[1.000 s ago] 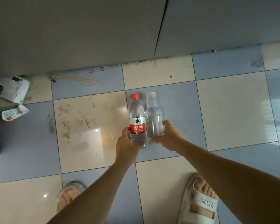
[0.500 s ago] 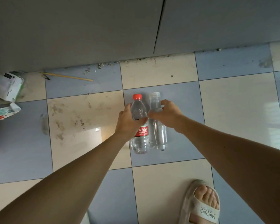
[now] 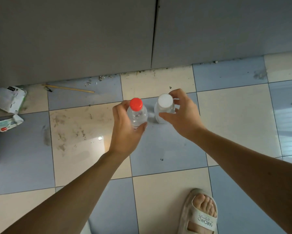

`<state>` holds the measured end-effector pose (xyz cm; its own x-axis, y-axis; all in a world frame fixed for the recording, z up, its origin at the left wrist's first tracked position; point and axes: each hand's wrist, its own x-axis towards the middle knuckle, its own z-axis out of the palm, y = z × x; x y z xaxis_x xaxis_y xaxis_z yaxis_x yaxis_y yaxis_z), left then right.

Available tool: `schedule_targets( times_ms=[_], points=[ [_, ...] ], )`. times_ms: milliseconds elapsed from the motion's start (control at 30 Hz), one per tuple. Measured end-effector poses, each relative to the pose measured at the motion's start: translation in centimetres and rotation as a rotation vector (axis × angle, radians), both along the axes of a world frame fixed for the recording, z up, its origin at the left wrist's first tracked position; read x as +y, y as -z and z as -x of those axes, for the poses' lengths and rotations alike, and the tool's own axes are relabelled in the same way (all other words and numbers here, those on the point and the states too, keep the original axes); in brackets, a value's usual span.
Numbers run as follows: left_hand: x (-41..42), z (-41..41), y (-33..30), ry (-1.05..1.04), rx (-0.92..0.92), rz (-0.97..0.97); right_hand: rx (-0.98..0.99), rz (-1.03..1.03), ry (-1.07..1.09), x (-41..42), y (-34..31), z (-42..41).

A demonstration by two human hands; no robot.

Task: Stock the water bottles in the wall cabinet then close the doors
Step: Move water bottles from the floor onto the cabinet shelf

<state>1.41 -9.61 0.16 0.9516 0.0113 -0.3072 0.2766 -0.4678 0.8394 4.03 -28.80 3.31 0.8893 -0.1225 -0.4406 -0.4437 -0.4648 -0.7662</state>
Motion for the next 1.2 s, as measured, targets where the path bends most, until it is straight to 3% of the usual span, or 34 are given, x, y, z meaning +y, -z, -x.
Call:
schedule_targets(
  times_ms=[133, 267, 433, 567, 800, 1200],
  points=[
    [0.0, 1.0, -1.1, 0.031, -0.118, -0.049, -0.015, 0.009, 0.037, -0.5, -0.1, 1.7],
    [-0.3, 1.0, -1.3, 0.058, -0.094, -0.042, -0.006, -0.004, 0.049, -1.0, 0.4, 2.6],
    [0.3, 1.2, 0.5, 0.017, 0.079, 0.012, 0.084, -0.01, 0.015, -1.5, 2.3, 2.9],
    [1.4, 0.8, 3.1, -0.023, 0.248, 0.057, 0.221, -0.15, 0.137, -1.3, 5.1, 3.0],
    [0.9, -0.2, 5.2, 0.007, 0.102, 0.074, 0.129, -0.246, 0.228, 0.7, 8.4, 2.6],
    [2.8, 4.2, -0.9, 0.003, 0.233, -0.027, 0.249, -0.28, 0.215, 1.9, 2.7, 7.7]
  ],
)
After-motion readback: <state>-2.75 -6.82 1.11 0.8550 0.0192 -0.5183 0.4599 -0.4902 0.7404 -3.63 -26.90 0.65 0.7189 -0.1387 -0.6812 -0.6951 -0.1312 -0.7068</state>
